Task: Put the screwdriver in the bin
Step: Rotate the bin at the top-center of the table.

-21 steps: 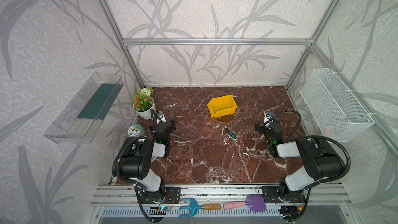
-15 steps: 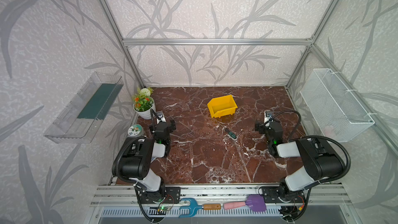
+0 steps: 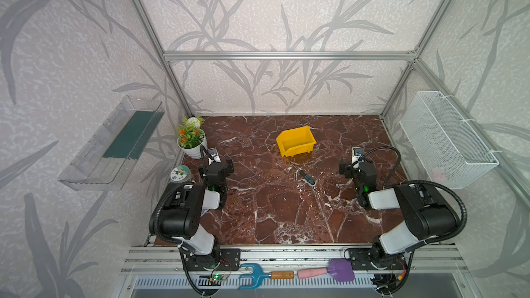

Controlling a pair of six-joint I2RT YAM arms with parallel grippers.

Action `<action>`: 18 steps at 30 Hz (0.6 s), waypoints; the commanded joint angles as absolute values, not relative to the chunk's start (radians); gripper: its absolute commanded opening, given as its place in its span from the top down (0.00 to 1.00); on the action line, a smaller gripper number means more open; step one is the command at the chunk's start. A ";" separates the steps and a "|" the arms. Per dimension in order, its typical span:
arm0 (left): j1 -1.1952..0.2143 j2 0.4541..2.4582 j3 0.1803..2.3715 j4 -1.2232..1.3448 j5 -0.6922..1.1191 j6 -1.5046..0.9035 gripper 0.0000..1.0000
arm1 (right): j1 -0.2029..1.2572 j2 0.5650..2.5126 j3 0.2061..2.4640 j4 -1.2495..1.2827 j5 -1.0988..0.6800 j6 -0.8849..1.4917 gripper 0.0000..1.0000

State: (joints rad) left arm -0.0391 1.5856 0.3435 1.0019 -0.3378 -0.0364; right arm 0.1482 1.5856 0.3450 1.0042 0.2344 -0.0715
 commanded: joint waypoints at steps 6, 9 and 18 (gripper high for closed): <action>-0.035 1.580 0.359 1.011 -0.338 -0.036 0.01 | 0.143 1.591 0.362 1.010 0.235 -0.061 0.01; -0.035 1.568 0.343 1.037 -0.382 -0.047 0.01 | 0.148 1.579 0.362 1.010 0.268 -0.062 0.01; -0.060 1.166 0.294 0.769 -0.405 -0.083 0.01 | 0.212 1.355 0.374 0.797 0.382 -0.093 0.01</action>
